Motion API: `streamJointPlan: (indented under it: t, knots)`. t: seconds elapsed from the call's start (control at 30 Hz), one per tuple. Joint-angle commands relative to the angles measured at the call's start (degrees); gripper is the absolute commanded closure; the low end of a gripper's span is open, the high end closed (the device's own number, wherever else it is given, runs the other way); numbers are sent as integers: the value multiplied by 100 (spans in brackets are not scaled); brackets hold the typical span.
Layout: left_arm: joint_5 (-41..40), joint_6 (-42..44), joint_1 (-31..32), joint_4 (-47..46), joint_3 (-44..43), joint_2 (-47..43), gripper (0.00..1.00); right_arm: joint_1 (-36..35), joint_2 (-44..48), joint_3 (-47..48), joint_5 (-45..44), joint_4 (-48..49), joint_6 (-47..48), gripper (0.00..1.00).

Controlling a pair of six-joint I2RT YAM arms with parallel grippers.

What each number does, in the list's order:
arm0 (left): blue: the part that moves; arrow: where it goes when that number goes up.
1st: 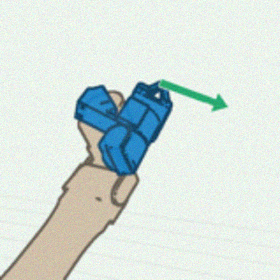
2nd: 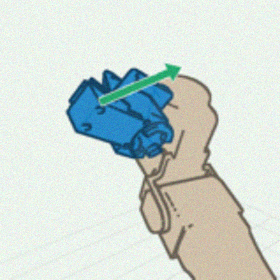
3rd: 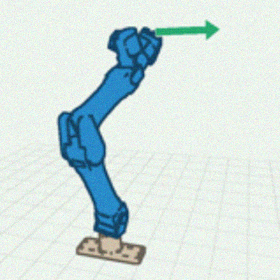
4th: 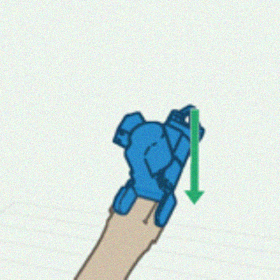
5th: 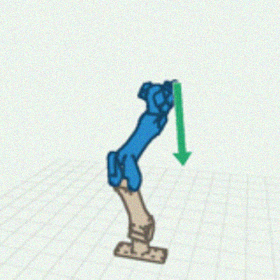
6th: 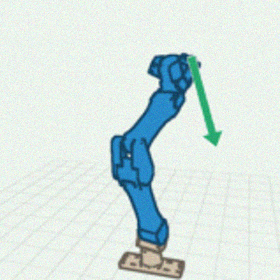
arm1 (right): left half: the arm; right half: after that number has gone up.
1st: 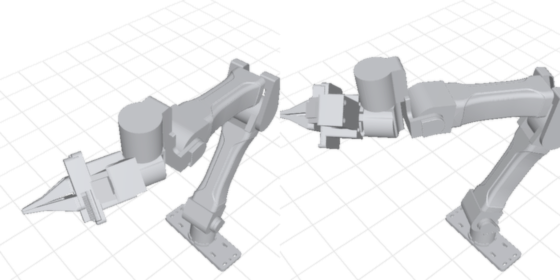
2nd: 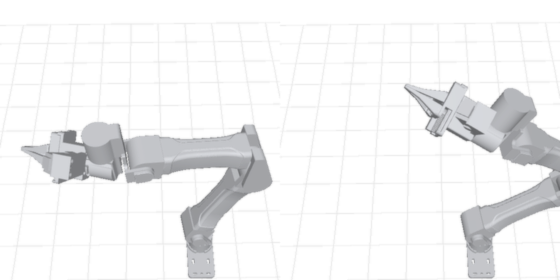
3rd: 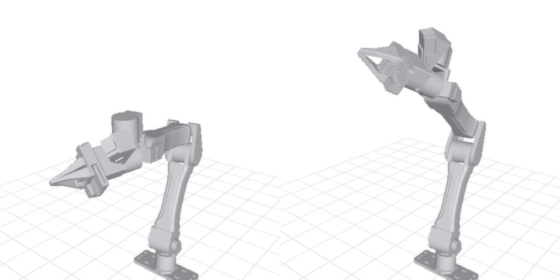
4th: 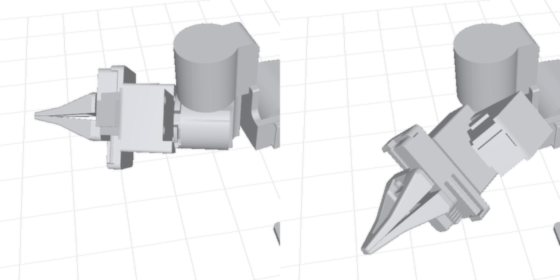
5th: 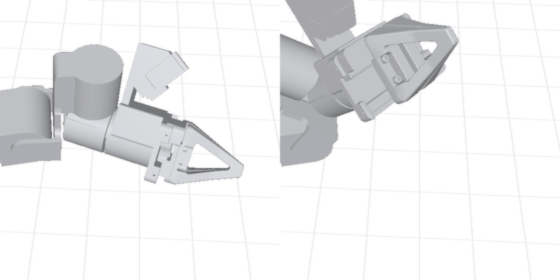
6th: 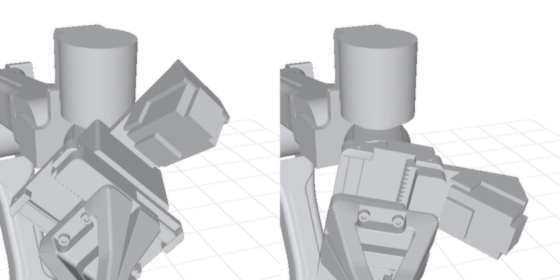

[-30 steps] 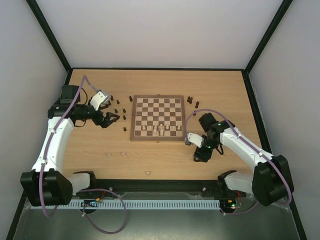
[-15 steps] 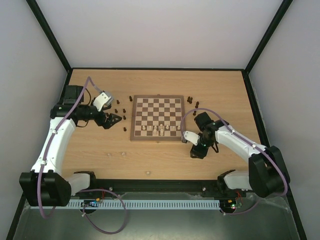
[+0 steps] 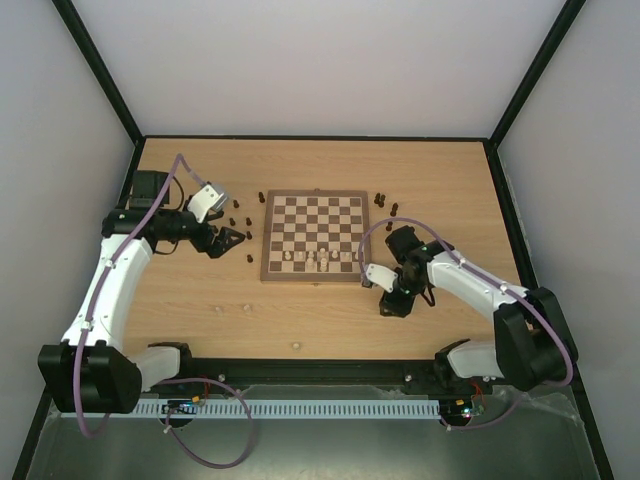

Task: Set up the chess pieces on the board
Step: Pick up the chess piece at the center of the board.

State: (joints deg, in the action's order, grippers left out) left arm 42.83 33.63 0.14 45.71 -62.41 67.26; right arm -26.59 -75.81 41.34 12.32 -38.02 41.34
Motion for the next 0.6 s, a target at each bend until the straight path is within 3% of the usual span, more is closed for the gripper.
streamJointPlan:
  t: [0.0,0.33,0.57]
  knots:
    - [7,-66,62,-105,-50,5,1,-39,-101,-99,-2,-57,10,53]
    - [-20,-126,117,-192,-35,85,1,-39,-363,-70,63,36,54,63]
    - [-38,-155,140,-238,-26,144,1,-46,-348,-14,175,-49,102,79]
